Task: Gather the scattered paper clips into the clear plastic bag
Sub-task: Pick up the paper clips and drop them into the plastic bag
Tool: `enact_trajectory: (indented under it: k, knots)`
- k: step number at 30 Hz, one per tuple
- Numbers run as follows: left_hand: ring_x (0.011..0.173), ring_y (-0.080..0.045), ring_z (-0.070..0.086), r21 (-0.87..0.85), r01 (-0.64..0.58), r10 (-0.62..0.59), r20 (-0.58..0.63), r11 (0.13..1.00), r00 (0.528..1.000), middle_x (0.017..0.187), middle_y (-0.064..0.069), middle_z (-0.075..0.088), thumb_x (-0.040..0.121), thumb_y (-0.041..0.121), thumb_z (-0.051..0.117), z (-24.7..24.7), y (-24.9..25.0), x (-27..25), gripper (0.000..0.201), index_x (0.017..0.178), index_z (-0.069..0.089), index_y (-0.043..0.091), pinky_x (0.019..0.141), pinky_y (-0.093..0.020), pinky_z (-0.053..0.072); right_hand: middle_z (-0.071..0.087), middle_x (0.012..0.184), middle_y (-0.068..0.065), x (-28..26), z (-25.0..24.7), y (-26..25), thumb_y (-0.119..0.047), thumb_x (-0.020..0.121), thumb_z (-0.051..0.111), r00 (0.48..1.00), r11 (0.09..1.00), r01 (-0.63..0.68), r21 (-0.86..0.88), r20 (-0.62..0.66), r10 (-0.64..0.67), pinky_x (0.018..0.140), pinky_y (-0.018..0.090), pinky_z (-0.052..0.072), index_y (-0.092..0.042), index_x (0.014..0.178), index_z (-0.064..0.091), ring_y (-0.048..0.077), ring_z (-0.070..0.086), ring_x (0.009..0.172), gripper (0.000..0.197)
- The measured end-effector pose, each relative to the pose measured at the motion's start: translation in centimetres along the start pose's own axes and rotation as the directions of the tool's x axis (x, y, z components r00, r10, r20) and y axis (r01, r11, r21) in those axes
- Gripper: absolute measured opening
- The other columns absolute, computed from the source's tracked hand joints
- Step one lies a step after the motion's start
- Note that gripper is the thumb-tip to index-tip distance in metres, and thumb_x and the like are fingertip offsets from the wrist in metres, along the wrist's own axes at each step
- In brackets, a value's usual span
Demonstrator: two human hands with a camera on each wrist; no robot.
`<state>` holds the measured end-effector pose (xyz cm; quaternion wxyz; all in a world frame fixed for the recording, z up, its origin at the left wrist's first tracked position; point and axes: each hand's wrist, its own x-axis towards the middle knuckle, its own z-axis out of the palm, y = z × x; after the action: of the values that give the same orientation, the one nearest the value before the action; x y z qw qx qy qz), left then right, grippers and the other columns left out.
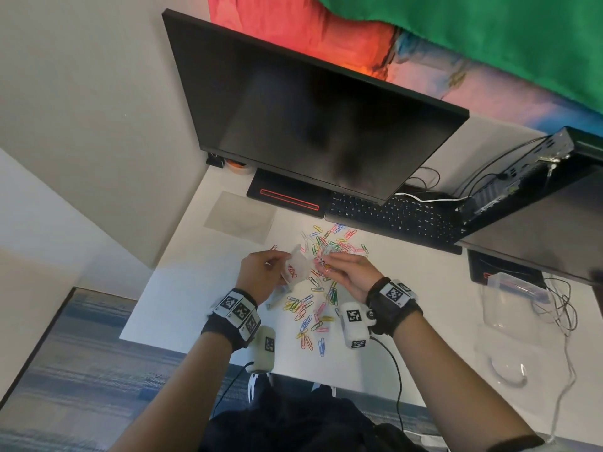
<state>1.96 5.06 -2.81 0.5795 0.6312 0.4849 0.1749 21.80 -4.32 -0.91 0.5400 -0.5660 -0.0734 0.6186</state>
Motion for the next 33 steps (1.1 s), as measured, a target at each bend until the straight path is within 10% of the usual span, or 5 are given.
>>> enact_trajectory:
  k: [10,18,25,30,33]
  knots:
    - [0.072,-0.029,0.076,-0.007,0.013,-0.013,0.001,1.0,1.0,0.08,-0.007,0.077,0.094,0.019,0.064,0.9,0.2,-0.8,0.013,0.097,0.076,0.025,0.073,-0.049,0.063,0.071,0.09,0.007,1.3,6.7,1.5,-0.002,0.091,0.051,0.982,0.536,0.076,-0.841,-0.03,-0.187,0.073,0.027,0.055,-0.01,0.1,0.074,0.02,0.066,0.081,0.026]
    - [0.07,-0.023,0.076,-0.009,-0.009,0.009,-0.026,1.0,1.0,0.079,-0.005,0.076,0.096,0.013,0.061,0.0,0.3,-1.1,0.018,0.105,0.076,0.019,0.073,-0.046,0.064,0.071,0.093,0.008,1.4,8.0,1.7,-0.004,0.09,0.052,0.954,0.284,0.125,-0.951,0.037,-0.297,0.064,0.018,0.042,-0.01,0.096,0.074,0.017,0.058,0.076,0.023]
    - [0.068,-0.028,0.075,-0.078,-0.006,-0.001,-0.094,0.997,0.996,0.073,-0.007,0.074,0.095,0.007,0.063,-2.2,-0.2,-1.1,0.018,0.1,0.077,0.017,0.076,-0.048,0.063,0.075,0.084,-0.001,0.6,8.9,0.1,-0.009,0.078,0.074,0.939,0.189,0.285,-0.94,0.234,-0.251,0.072,0.019,0.053,-0.016,0.085,0.079,0.01,0.066,0.073,0.011]
    - [0.061,-0.021,0.073,-0.149,0.021,-0.055,-0.229,0.989,0.972,0.067,-0.01,0.071,0.096,0.002,0.058,-5.5,-1.4,-2.8,0.018,0.103,0.074,0.008,0.073,-0.042,0.064,0.073,0.091,0.004,2.8,8.4,-2.2,0.002,0.091,0.053,0.91,0.606,0.33,-0.723,0.075,-0.407,0.066,0.021,0.058,-0.011,0.094,0.076,0.018,0.071,0.08,0.026]
    - [0.058,-0.016,0.071,-0.205,0.032,-0.093,-0.297,0.978,0.95,0.064,-0.009,0.071,0.096,0.0,0.057,-7.5,-2.3,-4.2,0.019,0.101,0.073,0.008,0.07,-0.037,0.064,0.067,0.118,0.004,6.4,8.0,-0.1,-0.007,0.096,0.047,0.945,0.375,0.224,-0.899,0.106,-0.311,0.088,0.023,0.051,-0.016,0.112,0.071,0.019,0.066,0.104,0.03]
